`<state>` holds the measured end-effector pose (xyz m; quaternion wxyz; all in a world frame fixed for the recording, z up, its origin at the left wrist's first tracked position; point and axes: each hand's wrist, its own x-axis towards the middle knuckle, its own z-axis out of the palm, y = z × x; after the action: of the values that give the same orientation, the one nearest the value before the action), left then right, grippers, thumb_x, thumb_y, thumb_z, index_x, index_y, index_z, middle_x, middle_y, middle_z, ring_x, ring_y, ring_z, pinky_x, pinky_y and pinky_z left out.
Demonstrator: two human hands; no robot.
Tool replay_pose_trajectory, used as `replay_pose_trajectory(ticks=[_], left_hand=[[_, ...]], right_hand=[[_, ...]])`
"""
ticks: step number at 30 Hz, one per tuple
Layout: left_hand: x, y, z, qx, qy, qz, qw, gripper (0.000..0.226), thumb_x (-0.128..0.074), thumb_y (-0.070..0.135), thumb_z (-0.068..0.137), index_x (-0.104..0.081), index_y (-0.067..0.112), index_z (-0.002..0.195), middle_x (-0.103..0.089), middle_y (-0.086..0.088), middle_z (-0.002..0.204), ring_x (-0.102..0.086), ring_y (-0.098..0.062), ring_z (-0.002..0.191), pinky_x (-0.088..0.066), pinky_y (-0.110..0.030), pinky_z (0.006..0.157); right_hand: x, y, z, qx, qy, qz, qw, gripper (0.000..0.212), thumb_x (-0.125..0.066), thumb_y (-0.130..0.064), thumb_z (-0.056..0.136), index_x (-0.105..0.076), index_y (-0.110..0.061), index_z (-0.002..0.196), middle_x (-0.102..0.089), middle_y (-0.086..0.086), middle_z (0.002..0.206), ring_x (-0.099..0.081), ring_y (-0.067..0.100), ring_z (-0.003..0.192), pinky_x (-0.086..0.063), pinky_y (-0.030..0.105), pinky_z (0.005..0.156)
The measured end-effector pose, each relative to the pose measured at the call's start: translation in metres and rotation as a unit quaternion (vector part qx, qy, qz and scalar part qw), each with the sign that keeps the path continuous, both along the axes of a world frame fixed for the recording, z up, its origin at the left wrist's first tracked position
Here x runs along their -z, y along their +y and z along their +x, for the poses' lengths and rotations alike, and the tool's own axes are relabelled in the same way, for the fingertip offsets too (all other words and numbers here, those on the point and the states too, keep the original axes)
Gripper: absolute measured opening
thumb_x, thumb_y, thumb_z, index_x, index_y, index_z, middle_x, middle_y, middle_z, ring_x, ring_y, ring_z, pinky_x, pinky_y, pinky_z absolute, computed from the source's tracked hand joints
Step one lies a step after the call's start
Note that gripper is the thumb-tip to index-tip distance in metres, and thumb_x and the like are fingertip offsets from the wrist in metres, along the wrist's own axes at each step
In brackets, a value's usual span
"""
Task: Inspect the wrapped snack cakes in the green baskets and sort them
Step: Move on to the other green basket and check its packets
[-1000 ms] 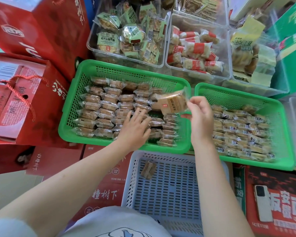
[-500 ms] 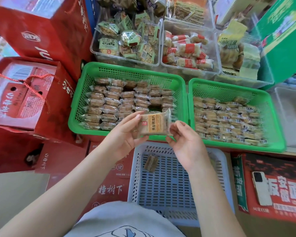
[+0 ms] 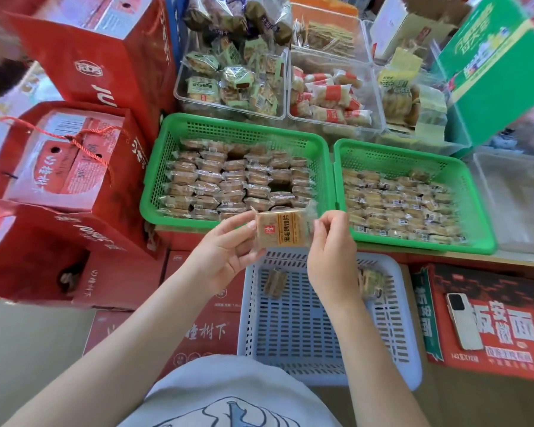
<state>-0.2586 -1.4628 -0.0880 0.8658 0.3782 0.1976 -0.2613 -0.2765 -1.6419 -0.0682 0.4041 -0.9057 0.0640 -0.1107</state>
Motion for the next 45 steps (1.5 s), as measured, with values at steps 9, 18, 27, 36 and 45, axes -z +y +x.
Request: replay_pose_trajectory(ticks=[9, 18, 27, 36, 45], left_hand=[[-0.022, 0.003, -0.031, 0.008, -0.036, 0.195, 0.98, 0.014, -0.063, 0.01, 0.097, -0.07, -0.001, 0.104, -0.077, -0.016, 0.1, -0.076, -0.019, 0.082, -0.06, -0.023, 0.059], [-0.044, 0.017, -0.052, 0.034, -0.19, 0.367, 0.91, 0.013, -0.055, 0.01, 0.101, -0.065, 0.005, 0.094, -0.07, -0.007, 0.079, -0.064, -0.014, 0.063, -0.057, -0.029, 0.063], [-0.041, 0.029, -0.067, 0.043, -0.097, 0.179, 0.978, 0.015, -0.049, 0.01, 0.105, -0.06, 0.004, 0.096, -0.067, -0.016, 0.094, -0.054, -0.019, 0.074, -0.048, -0.022, 0.057], [-0.042, 0.025, -0.067, 0.069, -0.077, 0.149, 0.983, 0.017, -0.049, 0.011, 0.105, -0.059, 0.009, 0.092, -0.069, -0.01, 0.093, -0.063, -0.011, 0.069, -0.051, -0.024, 0.062], [-0.052, 0.021, -0.041, 0.088, -0.141, 0.131, 0.977, 0.045, -0.07, -0.004, 0.085, -0.057, 0.011, 0.125, -0.063, -0.015, 0.104, -0.067, -0.017, 0.082, -0.055, -0.026, 0.062]], right_hand=[[-0.01, 0.02, -0.036, 0.056, -0.019, 0.116, 0.991, 0.01, -0.049, -0.019, 0.104, -0.052, -0.012, 0.099, -0.051, -0.006, 0.07, -0.043, 0.006, 0.052, -0.034, 0.018, 0.05], [-0.023, 0.031, -0.058, 0.074, 0.069, 0.197, 0.975, 0.035, -0.042, -0.042, 0.104, -0.05, -0.019, 0.08, -0.052, -0.005, 0.068, -0.047, 0.004, 0.058, -0.04, 0.024, 0.059], [-0.036, 0.049, -0.072, 0.113, 0.048, 0.35, 0.929, 0.035, -0.051, -0.057, 0.096, -0.056, -0.027, 0.078, -0.059, 0.015, 0.078, -0.061, 0.038, 0.074, -0.055, 0.053, 0.067], [-0.051, 0.037, -0.07, 0.071, 0.095, 0.505, 0.855, 0.025, -0.05, -0.022, 0.103, -0.058, 0.001, 0.104, -0.066, 0.014, 0.084, -0.062, 0.007, 0.049, -0.04, 0.015, 0.035], [-0.037, 0.016, -0.043, 0.159, 0.128, 0.618, 0.759, 0.019, -0.047, -0.026, 0.104, -0.055, -0.01, 0.097, -0.063, 0.002, 0.06, -0.026, 0.006, 0.03, -0.018, 0.02, 0.03]])
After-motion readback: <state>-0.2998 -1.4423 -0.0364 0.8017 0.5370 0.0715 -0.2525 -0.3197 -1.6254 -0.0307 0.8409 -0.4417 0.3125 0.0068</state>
